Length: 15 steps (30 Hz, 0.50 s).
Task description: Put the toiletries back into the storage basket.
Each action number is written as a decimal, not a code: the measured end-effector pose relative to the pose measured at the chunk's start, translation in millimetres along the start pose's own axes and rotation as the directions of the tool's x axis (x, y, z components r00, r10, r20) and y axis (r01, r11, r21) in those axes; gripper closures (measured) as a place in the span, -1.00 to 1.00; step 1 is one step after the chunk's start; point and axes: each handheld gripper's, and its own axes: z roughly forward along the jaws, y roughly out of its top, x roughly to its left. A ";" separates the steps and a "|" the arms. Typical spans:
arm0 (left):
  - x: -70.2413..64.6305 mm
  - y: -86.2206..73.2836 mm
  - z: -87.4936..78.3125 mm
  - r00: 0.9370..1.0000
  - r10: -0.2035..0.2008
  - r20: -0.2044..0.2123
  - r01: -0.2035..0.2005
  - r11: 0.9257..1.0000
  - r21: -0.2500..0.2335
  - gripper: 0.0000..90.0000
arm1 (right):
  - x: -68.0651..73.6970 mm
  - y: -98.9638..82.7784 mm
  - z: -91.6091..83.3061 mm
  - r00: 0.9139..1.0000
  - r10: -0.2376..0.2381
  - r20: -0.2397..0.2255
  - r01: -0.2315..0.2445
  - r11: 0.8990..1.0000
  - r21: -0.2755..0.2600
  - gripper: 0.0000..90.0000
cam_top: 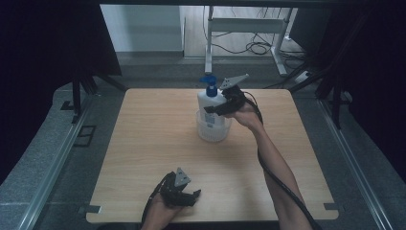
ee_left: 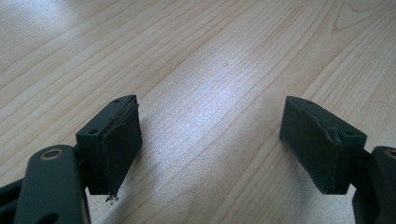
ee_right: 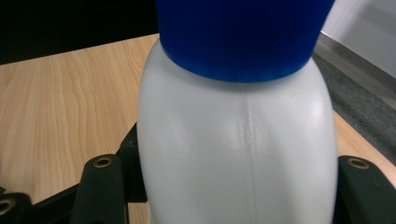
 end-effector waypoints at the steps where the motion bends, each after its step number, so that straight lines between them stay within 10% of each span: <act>1: 0.0 0.0 0.0 1.000 0.000 0.000 0.000 1.000 0.000 -0.55 | -0.4 -1.9 0.9 1.000 0.003 0.000 -0.003 1.000 -0.001 -0.16; 15: 0.0 0.0 0.0 1.000 0.001 0.000 -0.001 1.000 0.000 -0.55 | -1.0 -11.6 6.3 1.000 0.015 -0.002 -0.015 1.000 -0.013 -0.16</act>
